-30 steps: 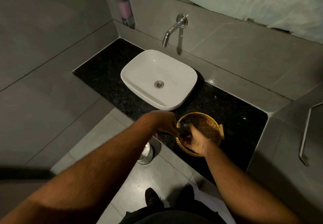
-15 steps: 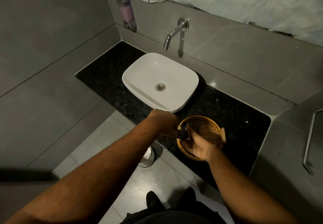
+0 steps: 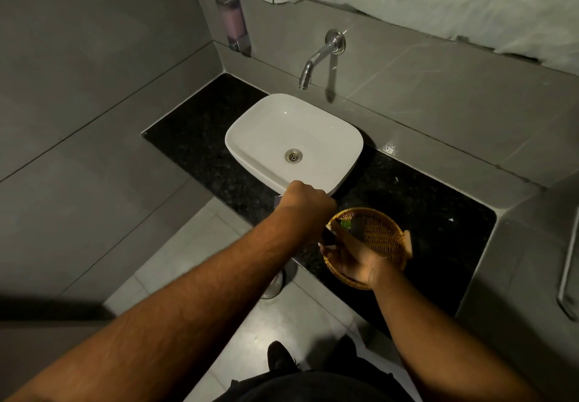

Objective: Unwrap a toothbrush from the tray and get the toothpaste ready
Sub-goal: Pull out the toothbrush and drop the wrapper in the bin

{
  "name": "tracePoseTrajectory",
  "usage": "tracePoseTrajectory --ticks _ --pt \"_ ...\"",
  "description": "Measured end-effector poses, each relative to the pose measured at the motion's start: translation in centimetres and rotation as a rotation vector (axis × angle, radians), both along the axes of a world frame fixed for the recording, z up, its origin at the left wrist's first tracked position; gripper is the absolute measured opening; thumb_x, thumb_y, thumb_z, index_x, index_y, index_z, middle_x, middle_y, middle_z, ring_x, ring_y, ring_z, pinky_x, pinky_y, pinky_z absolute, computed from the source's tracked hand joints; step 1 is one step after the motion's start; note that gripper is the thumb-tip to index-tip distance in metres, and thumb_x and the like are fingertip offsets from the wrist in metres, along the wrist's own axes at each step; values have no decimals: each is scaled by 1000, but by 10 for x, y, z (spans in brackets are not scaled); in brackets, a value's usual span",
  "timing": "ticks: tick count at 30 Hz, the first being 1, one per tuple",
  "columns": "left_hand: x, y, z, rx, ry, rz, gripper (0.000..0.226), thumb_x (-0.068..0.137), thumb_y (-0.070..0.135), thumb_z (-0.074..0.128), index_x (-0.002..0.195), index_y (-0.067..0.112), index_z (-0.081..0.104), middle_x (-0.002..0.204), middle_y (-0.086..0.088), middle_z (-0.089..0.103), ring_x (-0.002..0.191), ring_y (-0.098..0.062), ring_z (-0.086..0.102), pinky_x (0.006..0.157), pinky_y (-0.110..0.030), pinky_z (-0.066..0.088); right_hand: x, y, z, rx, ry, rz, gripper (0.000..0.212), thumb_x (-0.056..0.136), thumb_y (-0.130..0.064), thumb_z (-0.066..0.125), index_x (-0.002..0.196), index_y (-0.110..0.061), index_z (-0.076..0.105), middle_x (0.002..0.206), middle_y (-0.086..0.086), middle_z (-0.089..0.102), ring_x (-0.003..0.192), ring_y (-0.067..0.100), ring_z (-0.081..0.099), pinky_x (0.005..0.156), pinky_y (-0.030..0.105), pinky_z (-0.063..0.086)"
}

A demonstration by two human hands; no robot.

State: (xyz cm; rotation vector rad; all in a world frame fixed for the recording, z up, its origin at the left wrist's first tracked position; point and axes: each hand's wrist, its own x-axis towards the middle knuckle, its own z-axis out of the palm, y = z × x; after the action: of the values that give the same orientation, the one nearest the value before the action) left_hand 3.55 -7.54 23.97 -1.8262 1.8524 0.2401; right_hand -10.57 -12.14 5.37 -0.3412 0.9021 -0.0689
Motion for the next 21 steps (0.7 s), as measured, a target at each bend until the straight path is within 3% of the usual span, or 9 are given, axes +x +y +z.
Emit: tracePoseTrajectory --ticks 2,5,8,10,13,15,18,21 --pt "-4 -2 1 -11 -12 3 44 96 62 71 114 22 77 68 4 49 56 -16 46 70 -33 42 4 -1 1 62 17 -21 46 89 -39 81 123 -12 68 94 10 78 75 19 75 62 27 63" --pt "-9 -3 1 39 -29 0 43 100 58 67 120 22 78 77 3 57 75 -22 66 73 -32 47 5 1 -1 47 90 38 45 80 -40 85 109 -10 70 86 10 75 68 17 73 59 25 61" --pt "-12 -9 1 116 -37 9 48 100 59 68 128 22 75 93 1 65 97 -25 75 84 -33 57 3 3 -5 68 114 146 41 91 -51 74 102 -12 72 85 5 72 63 12 68 53 22 57" --pt "-11 -11 0 139 -42 18 51 98 61 68 132 23 73 93 2 65 100 -25 75 92 -36 60 0 3 -5 59 99 233 46 83 -58 77 90 -13 75 78 1 68 57 9 61 49 18 51" --pt "-3 -8 -3 135 -16 53 54 96 65 70 132 24 72 84 5 58 92 -22 64 83 -35 52 -4 3 -4 24 77 291 48 71 -61 84 73 -15 72 62 -3 55 42 4 43 39 14 35" --pt "10 -3 -9 125 15 86 54 95 61 72 136 26 71 102 4 69 98 -21 67 82 -36 50 -7 3 -4 -30 117 279 48 78 -62 83 63 -21 63 59 -6 46 40 4 35 39 15 23" --pt "33 11 -21 139 79 140 57 95 56 74 146 33 63 134 4 72 124 -26 69 94 -37 53 -8 3 -4 -190 210 366 53 90 -65 69 61 -23 53 53 -6 39 38 4 28 42 18 12" --pt "57 31 -38 143 103 211 49 97 58 71 138 31 66 129 3 73 121 -26 71 95 -41 53 -11 1 -7 -197 276 371 50 95 -58 59 66 -17 50 47 -5 41 30 3 28 35 16 14"
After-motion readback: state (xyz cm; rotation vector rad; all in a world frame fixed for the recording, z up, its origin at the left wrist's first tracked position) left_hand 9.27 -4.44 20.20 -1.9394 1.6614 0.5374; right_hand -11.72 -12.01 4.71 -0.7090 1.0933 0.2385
